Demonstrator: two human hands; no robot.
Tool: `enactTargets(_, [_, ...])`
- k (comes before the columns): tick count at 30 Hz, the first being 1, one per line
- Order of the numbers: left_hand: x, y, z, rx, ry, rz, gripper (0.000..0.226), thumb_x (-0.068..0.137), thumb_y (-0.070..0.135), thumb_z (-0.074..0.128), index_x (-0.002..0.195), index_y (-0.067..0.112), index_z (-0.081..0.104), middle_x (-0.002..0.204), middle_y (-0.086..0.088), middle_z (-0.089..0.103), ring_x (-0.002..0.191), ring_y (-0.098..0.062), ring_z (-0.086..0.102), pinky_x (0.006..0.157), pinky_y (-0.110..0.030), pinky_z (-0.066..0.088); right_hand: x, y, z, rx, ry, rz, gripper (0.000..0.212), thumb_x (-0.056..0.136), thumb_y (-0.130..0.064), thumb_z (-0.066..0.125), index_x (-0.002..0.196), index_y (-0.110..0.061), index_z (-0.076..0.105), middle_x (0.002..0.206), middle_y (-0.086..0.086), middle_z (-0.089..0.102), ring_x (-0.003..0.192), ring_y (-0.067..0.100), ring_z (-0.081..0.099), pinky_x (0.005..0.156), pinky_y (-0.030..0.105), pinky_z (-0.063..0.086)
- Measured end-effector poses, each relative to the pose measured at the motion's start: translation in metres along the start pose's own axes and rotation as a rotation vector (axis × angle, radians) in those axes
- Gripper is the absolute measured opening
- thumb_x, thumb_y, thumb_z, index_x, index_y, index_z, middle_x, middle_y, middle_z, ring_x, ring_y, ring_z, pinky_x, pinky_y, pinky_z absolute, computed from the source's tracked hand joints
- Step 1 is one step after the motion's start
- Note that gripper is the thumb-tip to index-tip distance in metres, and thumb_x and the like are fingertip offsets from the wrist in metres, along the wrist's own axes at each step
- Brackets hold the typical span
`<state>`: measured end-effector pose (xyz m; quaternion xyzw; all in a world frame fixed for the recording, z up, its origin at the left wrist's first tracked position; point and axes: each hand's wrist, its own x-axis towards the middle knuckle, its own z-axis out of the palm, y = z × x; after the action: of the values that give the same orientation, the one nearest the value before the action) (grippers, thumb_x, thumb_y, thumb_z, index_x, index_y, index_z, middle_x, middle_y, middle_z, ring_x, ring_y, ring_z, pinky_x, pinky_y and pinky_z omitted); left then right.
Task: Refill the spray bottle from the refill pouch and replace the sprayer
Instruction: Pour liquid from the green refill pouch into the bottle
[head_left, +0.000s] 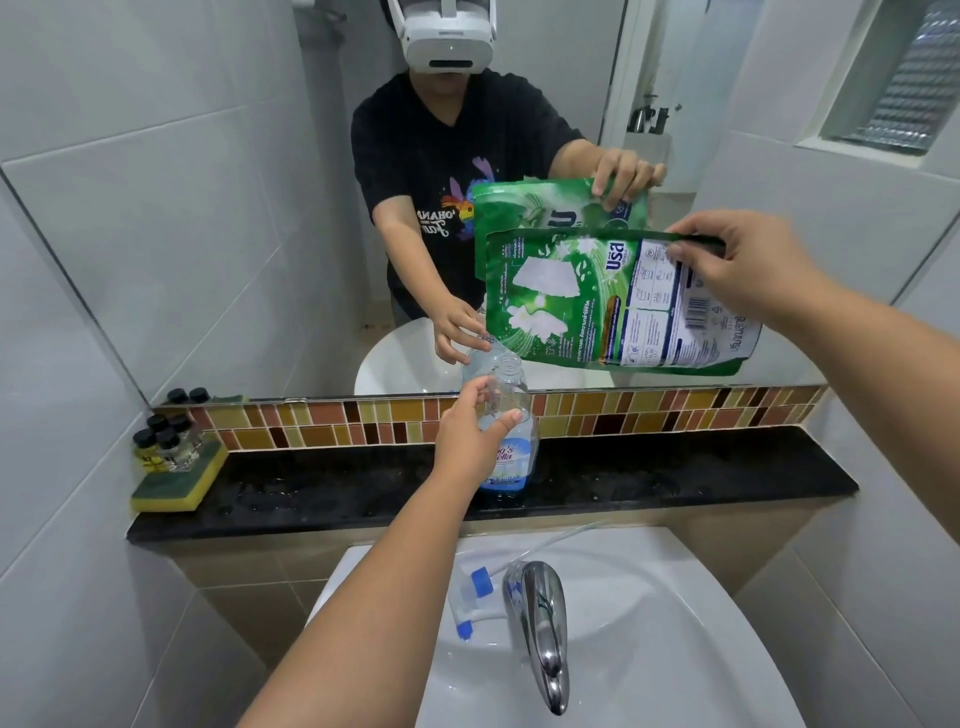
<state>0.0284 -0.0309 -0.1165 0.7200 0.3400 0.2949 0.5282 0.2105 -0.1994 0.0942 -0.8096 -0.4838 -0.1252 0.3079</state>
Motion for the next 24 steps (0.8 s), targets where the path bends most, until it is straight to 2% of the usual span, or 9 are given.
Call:
enactTargets(3, [0.0,0.0,0.0,0.0,-0.003,0.005,0.052,0.084,0.038,0.071,0.13,0.038,0.046,0.13,0.007,0.054,0.107,-0.01,0.049,0.065,-0.018,0.04,0.003,-0.007,-0.004,-0.042,-0.006,-0.022,0.018,0.093,-0.031,0.058,0.107,-0.027,0.068,0.094,0.0,0.069,0.092,0.027,0.059,0.092,0.057,0.041])
enactTargets(8, [-0.001,0.0,-0.001,-0.005,-0.002,0.025,0.054,0.084,0.037,0.071,0.132,0.036,0.046,0.133,0.005,0.053,0.106,-0.008,0.047,0.067,-0.017,0.039,0.005,-0.013,-0.005,-0.076,0.01,-0.058,0.017,0.093,-0.028,0.058,0.106,-0.024,0.069,0.087,-0.005,0.064,0.092,0.026,0.057,0.092,0.057,0.041])
enactTargets(14, [-0.002,0.0,-0.001,-0.02,-0.012,0.035,0.053,0.086,0.034,0.071,0.132,0.035,0.045,0.135,0.004,0.053,0.107,-0.007,0.047,0.066,-0.014,0.038,0.009,-0.013,-0.003,-0.131,0.023,-0.104,0.017,0.093,-0.029,0.058,0.105,-0.025,0.069,0.079,-0.007,0.063,0.08,0.02,0.051,0.091,0.049,0.041])
enactTargets(18, [-0.002,-0.001,-0.001,-0.025,-0.014,0.042,0.052,0.086,0.035,0.071,0.132,0.034,0.046,0.134,0.004,0.053,0.108,-0.006,0.046,0.065,-0.014,0.037,0.013,-0.01,-0.002,-0.137,0.034,-0.118,0.018,0.093,-0.03,0.057,0.106,-0.025,0.069,0.08,-0.006,0.065,0.078,0.019,0.052,0.089,0.049,0.041])
enactTargets(21, [-0.001,-0.001,-0.001,-0.026,-0.018,0.042,0.052,0.085,0.036,0.07,0.131,0.035,0.046,0.134,0.004,0.053,0.107,-0.007,0.047,0.065,-0.015,0.038,0.017,-0.008,-0.001,-0.164,0.059,-0.146,0.017,0.093,-0.029,0.058,0.105,-0.026,0.069,0.081,-0.004,0.067,0.081,0.02,0.055,0.095,0.046,0.035])
enactTargets(24, [-0.001,-0.002,-0.001,-0.03,-0.019,0.045,0.052,0.085,0.036,0.07,0.131,0.036,0.045,0.134,0.005,0.053,0.106,-0.007,0.047,0.065,-0.015,0.039,0.021,-0.007,-0.001,-0.187,0.084,-0.175,0.016,0.093,-0.028,0.058,0.105,-0.027,0.069,0.082,-0.002,0.068,0.086,0.023,0.056,0.094,0.041,0.029])
